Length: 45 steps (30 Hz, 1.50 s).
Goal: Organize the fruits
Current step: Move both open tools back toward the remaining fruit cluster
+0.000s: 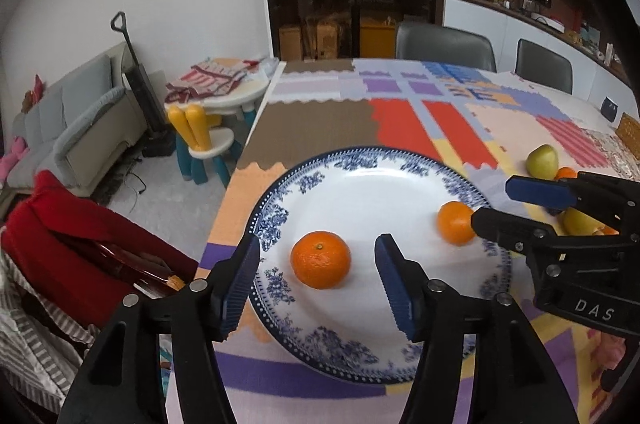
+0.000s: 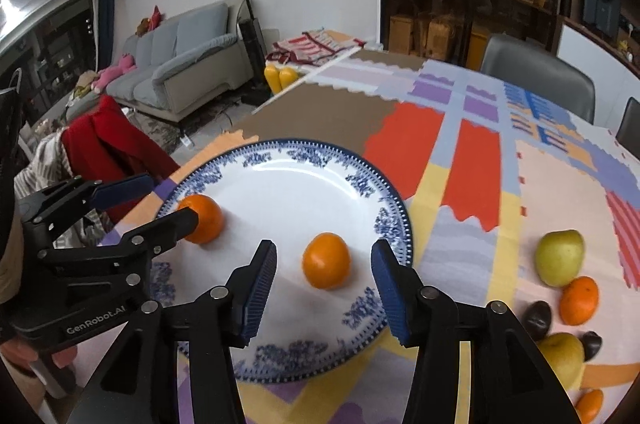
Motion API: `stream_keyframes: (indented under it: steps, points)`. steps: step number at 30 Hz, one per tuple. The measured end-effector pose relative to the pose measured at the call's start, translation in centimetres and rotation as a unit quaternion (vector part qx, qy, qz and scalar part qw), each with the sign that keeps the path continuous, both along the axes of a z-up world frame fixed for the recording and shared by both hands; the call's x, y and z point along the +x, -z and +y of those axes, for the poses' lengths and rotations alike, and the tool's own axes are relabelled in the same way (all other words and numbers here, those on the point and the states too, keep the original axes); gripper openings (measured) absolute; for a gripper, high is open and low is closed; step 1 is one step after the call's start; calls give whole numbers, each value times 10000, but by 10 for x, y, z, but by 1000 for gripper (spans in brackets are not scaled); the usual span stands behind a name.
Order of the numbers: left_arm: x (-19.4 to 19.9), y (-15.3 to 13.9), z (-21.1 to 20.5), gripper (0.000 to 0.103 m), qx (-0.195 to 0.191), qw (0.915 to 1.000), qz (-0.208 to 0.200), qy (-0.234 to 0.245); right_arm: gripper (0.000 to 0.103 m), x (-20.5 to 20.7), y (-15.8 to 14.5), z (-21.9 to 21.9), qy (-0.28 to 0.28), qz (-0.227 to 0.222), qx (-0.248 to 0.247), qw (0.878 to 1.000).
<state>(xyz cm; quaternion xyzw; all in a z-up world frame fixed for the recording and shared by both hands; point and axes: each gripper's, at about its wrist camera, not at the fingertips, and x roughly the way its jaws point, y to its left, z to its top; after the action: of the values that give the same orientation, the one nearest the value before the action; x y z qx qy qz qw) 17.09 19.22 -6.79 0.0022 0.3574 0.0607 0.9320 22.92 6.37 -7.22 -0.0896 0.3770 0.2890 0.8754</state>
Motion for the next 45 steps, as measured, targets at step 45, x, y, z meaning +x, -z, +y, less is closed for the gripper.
stream_keyframes:
  steps: [45]
  points:
    - [-17,-69,-193,83,-178,9886,-446,1426,66,-81,-70,-225,1974,-652,408,9773]
